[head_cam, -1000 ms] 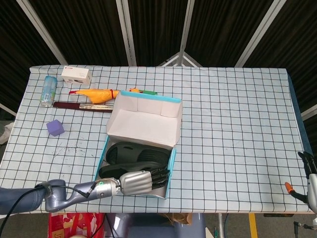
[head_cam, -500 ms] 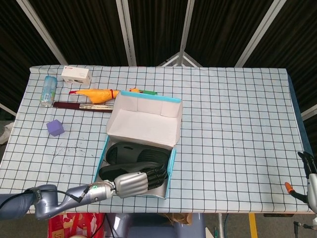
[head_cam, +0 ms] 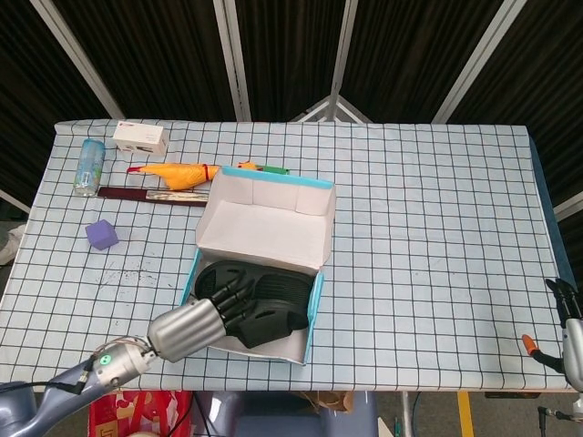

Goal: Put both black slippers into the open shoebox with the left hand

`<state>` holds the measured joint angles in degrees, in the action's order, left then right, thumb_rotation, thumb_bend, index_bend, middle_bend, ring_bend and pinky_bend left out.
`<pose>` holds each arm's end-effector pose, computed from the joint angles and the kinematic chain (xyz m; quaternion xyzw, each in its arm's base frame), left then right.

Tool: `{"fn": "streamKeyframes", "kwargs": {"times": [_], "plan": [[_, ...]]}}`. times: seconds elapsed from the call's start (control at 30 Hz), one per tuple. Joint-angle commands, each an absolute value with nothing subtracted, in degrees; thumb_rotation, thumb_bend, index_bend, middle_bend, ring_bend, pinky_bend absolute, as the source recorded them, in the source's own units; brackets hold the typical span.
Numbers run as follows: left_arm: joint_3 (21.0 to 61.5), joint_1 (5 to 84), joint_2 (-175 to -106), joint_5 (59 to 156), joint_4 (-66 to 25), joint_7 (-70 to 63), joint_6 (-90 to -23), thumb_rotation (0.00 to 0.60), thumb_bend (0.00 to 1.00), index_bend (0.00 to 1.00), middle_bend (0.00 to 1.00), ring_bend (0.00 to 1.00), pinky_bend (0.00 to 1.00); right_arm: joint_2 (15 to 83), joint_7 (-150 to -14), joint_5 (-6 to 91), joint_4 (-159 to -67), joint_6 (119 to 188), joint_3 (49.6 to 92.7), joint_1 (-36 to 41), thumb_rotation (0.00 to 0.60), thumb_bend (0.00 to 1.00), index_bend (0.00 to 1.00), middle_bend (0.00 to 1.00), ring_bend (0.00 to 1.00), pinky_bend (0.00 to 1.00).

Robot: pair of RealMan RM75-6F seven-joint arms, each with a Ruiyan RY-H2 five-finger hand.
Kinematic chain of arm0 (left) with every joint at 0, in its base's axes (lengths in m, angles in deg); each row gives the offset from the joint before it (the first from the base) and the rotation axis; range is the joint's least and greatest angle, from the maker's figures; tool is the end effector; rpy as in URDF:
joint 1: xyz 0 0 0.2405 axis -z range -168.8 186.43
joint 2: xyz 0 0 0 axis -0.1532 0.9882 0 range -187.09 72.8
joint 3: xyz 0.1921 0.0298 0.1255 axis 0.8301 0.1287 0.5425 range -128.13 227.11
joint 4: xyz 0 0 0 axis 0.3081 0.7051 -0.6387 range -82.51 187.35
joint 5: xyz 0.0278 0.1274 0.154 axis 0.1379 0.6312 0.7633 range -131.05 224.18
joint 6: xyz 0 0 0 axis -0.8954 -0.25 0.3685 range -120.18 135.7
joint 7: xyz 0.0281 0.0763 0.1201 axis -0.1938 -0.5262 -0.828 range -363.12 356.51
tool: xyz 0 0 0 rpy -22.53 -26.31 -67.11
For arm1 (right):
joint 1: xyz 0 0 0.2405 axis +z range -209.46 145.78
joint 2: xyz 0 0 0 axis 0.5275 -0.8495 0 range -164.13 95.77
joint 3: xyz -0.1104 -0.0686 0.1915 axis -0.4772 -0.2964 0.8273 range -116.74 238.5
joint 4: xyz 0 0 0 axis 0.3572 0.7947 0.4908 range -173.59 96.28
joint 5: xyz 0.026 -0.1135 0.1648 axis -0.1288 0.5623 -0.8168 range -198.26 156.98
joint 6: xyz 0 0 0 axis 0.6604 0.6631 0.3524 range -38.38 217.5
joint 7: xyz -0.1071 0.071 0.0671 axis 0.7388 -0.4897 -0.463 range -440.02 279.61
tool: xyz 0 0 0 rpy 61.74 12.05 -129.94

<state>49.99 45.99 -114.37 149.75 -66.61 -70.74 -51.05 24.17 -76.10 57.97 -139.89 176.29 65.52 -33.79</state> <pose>-0.0755 0.2065 0.0868 -0.8473 0.2233 -0.2633 0.4036 -0.2959 -0.1486 0.1854 0.5263 -0.4261 0.3414 0.6519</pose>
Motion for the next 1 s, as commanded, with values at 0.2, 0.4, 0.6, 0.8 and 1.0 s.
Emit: {"fn": "streamKeyframes", "kwargs": {"times": [0.2,0.4,0.6,0.8,1.0], "plan": [[54.28,21.57,-110.38,147.67,-67.48,-55.6,-84.76,0.6,0.19,0.06,0.14,0.0,0.05,24.06,-76.85,60.74,-139.18,176.41,64.74,-33.53,0.6,0.25,0.12,0.12,0.17,0.14],[53.67,13.64,-115.79,141.96,-57.76,-39.6,-94.84,0.6,0.18,0.06,0.09,0.0,0.05,23.95,-77.77,63.51,-138.28,177.15,64.02,-33.52,0.6,0.25,0.12,0.12,0.17,0.14],[50.79,10.17,-119.56,133.25,-51.17,-30.82,-96.89,0.6,0.18,0.06,0.1,0.0,0.05,24.13,-77.68,64.66,-137.7,177.48,63.68,-33.48,0.6,0.25,0.12,0.12,0.17,0.12],[48.64,11.02,-120.32,127.9,-47.6,-25.3,-91.25,0.6,0.17,0.04,0.08,0.0,0.04,24.35,-77.28,65.28,-137.11,177.63,63.64,-33.28,0.6,0.25,0.12,0.12,0.17,0.11],[47.03,11.7,-121.0,125.48,-44.1,-22.86,-88.09,0.6,0.17,0.0,0.07,0.0,0.04,24.63,-76.42,64.81,-137.22,177.7,63.97,-33.12,0.6,0.25,0.12,0.12,0.17,0.11]]}}
